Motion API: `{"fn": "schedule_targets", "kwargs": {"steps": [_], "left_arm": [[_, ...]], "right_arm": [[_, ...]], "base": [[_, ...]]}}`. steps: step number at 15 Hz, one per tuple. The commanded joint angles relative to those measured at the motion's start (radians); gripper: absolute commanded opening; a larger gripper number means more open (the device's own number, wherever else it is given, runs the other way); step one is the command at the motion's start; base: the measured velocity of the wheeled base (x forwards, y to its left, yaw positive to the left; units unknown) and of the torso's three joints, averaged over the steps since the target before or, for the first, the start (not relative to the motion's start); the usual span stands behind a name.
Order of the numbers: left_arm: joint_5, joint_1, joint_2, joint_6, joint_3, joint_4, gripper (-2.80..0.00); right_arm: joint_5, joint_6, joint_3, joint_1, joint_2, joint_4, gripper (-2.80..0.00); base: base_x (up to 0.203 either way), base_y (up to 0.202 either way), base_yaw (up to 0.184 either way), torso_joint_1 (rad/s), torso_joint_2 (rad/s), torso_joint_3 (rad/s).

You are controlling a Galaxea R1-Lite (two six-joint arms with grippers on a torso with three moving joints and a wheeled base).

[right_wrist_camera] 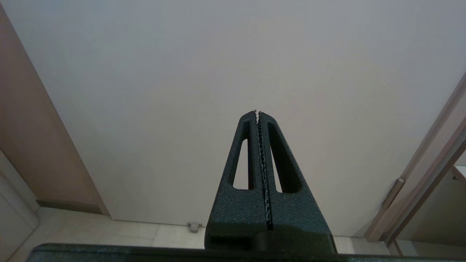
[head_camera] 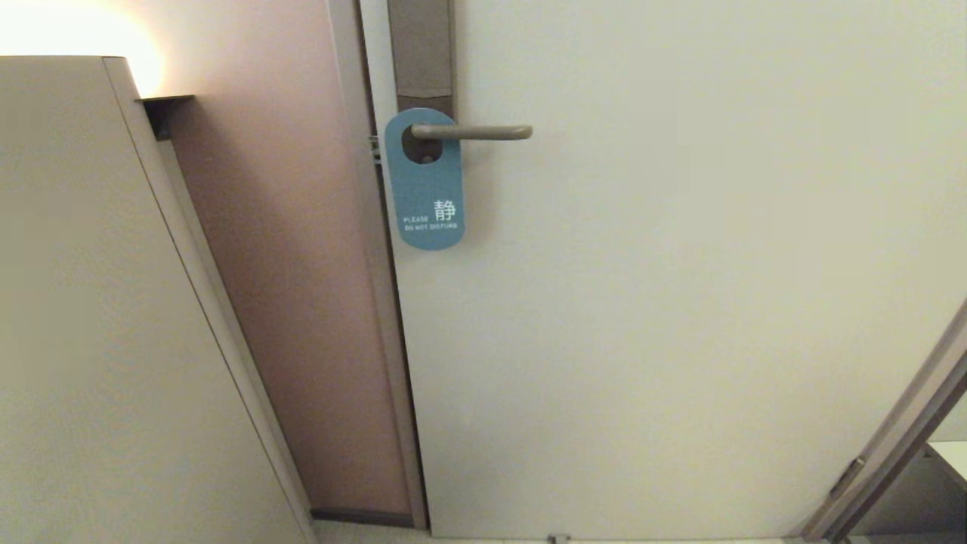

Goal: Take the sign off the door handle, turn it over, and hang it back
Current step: Take down the sign

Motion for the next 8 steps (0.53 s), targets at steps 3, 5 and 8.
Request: {"fn": "schedule_targets", "kwargs": {"steps": [3, 5, 8], "left_arm": [[-0.022, 0.0, 0.044, -0.005, -0.079, 0.024, -2.8], [-0.044, -0.002, 0.127, -0.012, -0.147, 0.032, -2.8], [-0.068, -0.049, 0.301, -0.034, -0.287, 0.034, -2.8]], "right_arm": [[0.001, 0.0, 0.0, 0.0, 0.0, 0.0, -2.8], [0.001, 0.0, 0.0, 0.0, 0.0, 0.0, -2.8], [0.001, 0.0, 0.0, 0.0, 0.0, 0.0, -2.8]], "base": [[0.0, 0.0, 0.0, 0.0, 0.0, 0.0], [0.0, 0.0, 0.0, 0.0, 0.0, 0.0], [0.0, 0.0, 0.0, 0.0, 0.0, 0.0]]}}
